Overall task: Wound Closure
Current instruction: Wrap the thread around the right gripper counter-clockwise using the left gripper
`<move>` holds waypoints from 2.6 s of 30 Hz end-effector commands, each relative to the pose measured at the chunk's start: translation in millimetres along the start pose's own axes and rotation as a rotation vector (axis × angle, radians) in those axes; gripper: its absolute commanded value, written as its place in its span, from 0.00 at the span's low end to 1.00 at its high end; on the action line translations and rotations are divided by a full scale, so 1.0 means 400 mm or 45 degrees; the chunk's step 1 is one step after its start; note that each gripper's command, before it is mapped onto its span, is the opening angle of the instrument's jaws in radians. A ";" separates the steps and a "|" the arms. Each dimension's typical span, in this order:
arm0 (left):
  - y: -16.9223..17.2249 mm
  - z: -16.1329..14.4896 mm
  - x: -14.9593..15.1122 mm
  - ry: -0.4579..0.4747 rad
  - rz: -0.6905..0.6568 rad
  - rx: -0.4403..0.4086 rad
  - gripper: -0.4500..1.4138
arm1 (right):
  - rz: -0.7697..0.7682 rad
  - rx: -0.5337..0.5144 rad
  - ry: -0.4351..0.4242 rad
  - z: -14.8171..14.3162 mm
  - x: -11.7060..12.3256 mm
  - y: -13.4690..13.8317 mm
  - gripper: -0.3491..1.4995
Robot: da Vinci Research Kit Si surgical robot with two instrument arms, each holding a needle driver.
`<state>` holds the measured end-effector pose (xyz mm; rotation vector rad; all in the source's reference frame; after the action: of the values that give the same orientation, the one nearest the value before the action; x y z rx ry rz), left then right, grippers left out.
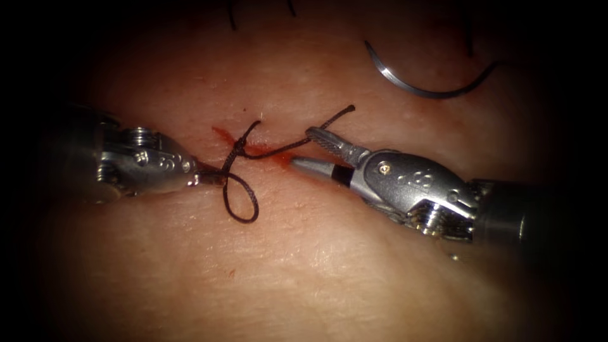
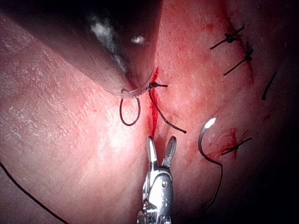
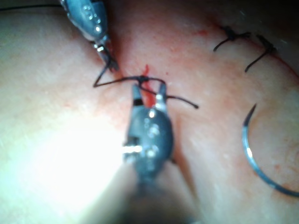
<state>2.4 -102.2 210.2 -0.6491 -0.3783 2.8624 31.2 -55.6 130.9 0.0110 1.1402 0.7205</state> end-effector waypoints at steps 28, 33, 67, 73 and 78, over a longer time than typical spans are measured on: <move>0.0045 -0.0035 -0.0025 -0.015 -0.002 0.006 0.00 | -0.028 0.082 -0.099 0.0242 -0.0019 -0.0214 0.77; 0.0052 -0.0041 -0.0027 -0.016 -0.003 0.006 0.00 | -0.010 0.106 -0.142 0.0222 -0.0026 -0.0208 0.14; 0.0045 -0.0119 -0.0124 -0.053 -0.183 0.064 0.00 | 0.015 0.148 -0.178 0.0173 -0.0029 -0.0184 0.00; 0.0047 -0.0149 -0.0145 -0.060 -0.179 0.081 0.00 | -0.002 0.147 -0.167 0.0168 -0.0020 -0.0177 0.00; 0.0055 -0.0168 -0.0147 -0.069 -0.180 0.089 0.00 | 0.010 0.149 -0.133 0.0151 0.0005 -0.0165 0.87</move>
<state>11.0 -103.5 205.5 -0.5100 -0.3115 2.7492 38.9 -58.4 130.5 0.1507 1.0808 0.6487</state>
